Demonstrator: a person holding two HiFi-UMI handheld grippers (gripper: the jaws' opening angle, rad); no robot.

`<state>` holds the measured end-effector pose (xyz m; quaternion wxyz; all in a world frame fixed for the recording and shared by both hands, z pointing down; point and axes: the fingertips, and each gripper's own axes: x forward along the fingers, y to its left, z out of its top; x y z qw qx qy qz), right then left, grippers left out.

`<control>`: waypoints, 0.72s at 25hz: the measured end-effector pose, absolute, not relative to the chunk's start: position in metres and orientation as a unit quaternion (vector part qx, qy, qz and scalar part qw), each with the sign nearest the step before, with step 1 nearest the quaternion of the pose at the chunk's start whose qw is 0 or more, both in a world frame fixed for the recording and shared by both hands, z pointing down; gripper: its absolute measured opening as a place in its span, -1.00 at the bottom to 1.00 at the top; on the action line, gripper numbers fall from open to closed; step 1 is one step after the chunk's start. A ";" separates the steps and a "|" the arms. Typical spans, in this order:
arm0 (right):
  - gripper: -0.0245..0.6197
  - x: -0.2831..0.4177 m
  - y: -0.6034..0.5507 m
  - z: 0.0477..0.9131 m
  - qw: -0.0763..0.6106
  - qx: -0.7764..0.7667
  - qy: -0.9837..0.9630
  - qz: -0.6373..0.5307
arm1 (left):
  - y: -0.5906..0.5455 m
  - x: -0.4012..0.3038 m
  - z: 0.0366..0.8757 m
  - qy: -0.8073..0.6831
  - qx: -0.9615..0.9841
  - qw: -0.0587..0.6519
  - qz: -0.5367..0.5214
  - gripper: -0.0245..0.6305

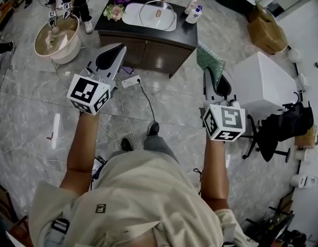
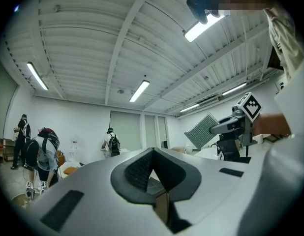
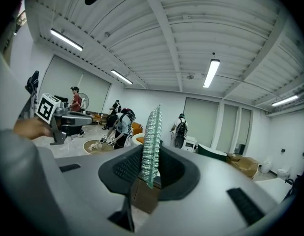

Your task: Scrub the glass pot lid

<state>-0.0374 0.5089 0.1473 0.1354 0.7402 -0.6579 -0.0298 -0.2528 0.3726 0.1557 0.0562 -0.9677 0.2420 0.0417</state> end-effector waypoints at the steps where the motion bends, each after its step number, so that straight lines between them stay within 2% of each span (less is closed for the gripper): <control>1: -0.64 -0.030 0.506 0.150 0.136 0.740 -0.658 -0.029 | 0.372 -0.245 0.160 0.239 -0.969 0.055 0.038 -0.88; 8: -0.64 0.028 0.436 0.177 0.116 0.726 -0.678 -0.004 | 0.325 -0.198 0.180 0.254 -0.965 0.056 -0.009 -0.88; 18: -0.64 0.137 0.340 0.198 0.105 0.683 -0.723 0.016 | 0.268 -0.084 0.185 0.286 -0.955 0.059 -0.041 -0.88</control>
